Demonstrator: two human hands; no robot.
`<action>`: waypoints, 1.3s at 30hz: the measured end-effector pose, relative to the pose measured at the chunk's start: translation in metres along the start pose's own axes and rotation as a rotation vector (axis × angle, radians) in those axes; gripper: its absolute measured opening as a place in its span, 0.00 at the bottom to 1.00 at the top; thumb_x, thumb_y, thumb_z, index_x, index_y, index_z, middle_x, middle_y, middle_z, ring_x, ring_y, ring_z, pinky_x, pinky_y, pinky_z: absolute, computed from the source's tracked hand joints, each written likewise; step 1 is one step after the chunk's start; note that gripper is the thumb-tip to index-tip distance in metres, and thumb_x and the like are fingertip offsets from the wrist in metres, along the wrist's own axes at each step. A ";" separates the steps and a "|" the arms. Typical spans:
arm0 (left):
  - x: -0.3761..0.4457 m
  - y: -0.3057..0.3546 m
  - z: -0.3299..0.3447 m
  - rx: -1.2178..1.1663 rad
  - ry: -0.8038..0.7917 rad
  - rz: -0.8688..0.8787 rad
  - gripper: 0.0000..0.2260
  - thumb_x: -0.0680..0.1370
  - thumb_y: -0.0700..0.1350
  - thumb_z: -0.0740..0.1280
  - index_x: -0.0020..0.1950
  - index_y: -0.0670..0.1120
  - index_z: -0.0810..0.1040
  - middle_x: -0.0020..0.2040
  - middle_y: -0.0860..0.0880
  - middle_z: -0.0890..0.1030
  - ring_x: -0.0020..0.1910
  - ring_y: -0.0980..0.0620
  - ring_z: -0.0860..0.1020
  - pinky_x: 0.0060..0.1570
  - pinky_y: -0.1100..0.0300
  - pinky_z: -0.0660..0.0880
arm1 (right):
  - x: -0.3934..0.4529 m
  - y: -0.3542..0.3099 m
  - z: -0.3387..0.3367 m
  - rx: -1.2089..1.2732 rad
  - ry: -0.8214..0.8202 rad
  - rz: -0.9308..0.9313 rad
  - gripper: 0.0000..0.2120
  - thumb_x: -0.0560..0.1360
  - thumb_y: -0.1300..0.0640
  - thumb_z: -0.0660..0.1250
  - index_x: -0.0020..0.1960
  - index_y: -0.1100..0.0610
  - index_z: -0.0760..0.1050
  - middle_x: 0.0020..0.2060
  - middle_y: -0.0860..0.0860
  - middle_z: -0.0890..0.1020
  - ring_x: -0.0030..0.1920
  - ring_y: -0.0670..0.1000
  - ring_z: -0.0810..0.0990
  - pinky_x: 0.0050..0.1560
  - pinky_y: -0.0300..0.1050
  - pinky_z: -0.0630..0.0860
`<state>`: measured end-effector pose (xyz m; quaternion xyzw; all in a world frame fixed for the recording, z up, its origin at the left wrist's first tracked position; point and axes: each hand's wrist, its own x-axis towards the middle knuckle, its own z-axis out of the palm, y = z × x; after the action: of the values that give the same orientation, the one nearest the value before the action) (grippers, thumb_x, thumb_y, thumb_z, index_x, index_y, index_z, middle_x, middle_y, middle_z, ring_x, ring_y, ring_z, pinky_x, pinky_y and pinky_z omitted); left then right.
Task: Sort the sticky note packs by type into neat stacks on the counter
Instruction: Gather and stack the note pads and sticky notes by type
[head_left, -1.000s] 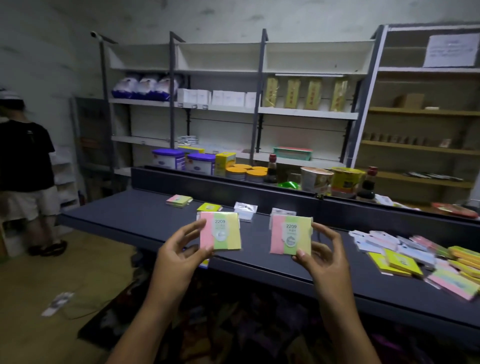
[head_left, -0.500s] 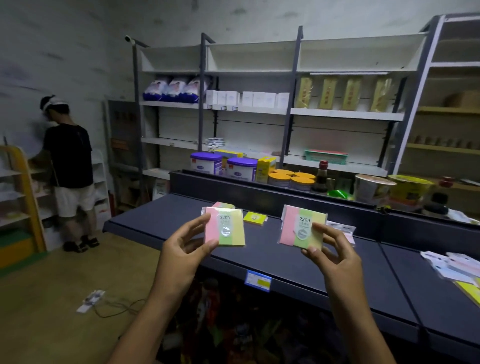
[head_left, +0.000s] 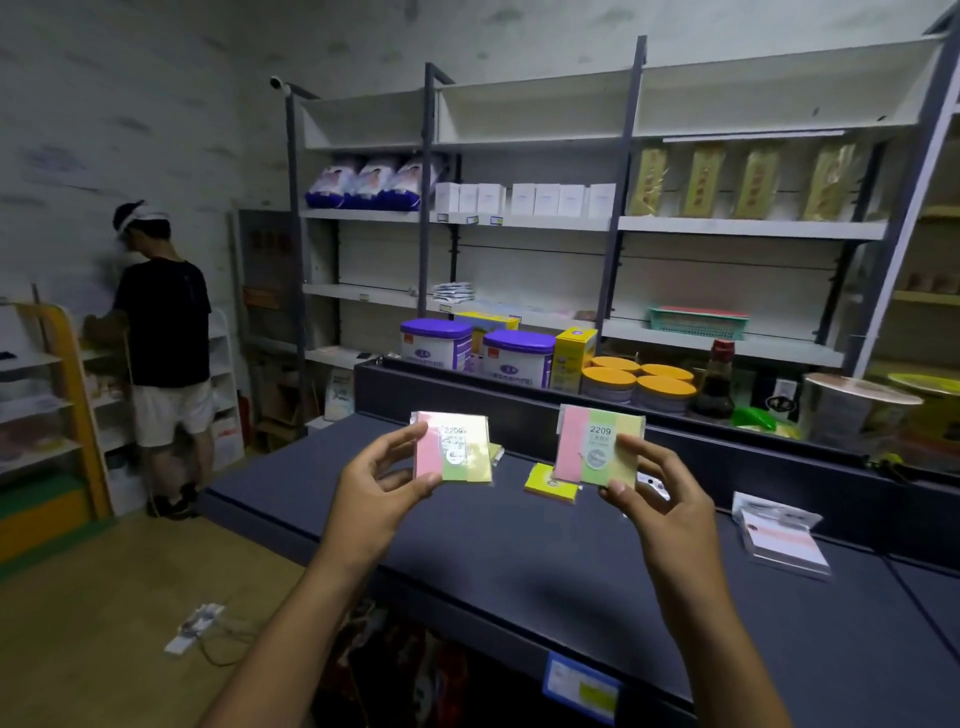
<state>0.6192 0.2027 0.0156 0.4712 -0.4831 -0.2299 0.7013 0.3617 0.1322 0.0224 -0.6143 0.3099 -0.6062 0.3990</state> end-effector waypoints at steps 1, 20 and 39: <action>0.008 -0.006 0.001 0.000 -0.006 -0.006 0.22 0.72 0.30 0.73 0.63 0.46 0.78 0.60 0.54 0.81 0.51 0.59 0.84 0.46 0.66 0.80 | 0.006 0.004 0.002 -0.010 0.003 0.003 0.20 0.76 0.68 0.69 0.59 0.45 0.80 0.54 0.43 0.83 0.50 0.44 0.84 0.42 0.32 0.79; 0.188 -0.148 -0.006 0.135 -0.329 -0.185 0.22 0.72 0.29 0.72 0.64 0.41 0.77 0.62 0.41 0.80 0.50 0.50 0.82 0.49 0.65 0.79 | 0.118 0.086 0.105 -0.137 0.137 0.040 0.22 0.76 0.69 0.68 0.61 0.45 0.77 0.56 0.51 0.82 0.55 0.44 0.83 0.51 0.41 0.82; 0.231 -0.199 -0.019 0.703 -0.651 0.013 0.17 0.76 0.54 0.71 0.64 0.56 0.77 0.58 0.54 0.70 0.62 0.55 0.69 0.68 0.56 0.68 | 0.161 0.128 0.139 -0.203 0.086 0.114 0.20 0.77 0.67 0.68 0.66 0.53 0.76 0.58 0.54 0.82 0.58 0.50 0.82 0.48 0.39 0.82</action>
<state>0.7614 -0.0586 -0.0551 0.5800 -0.7292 -0.1838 0.3133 0.5245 -0.0535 -0.0006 -0.6064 0.4209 -0.5736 0.3551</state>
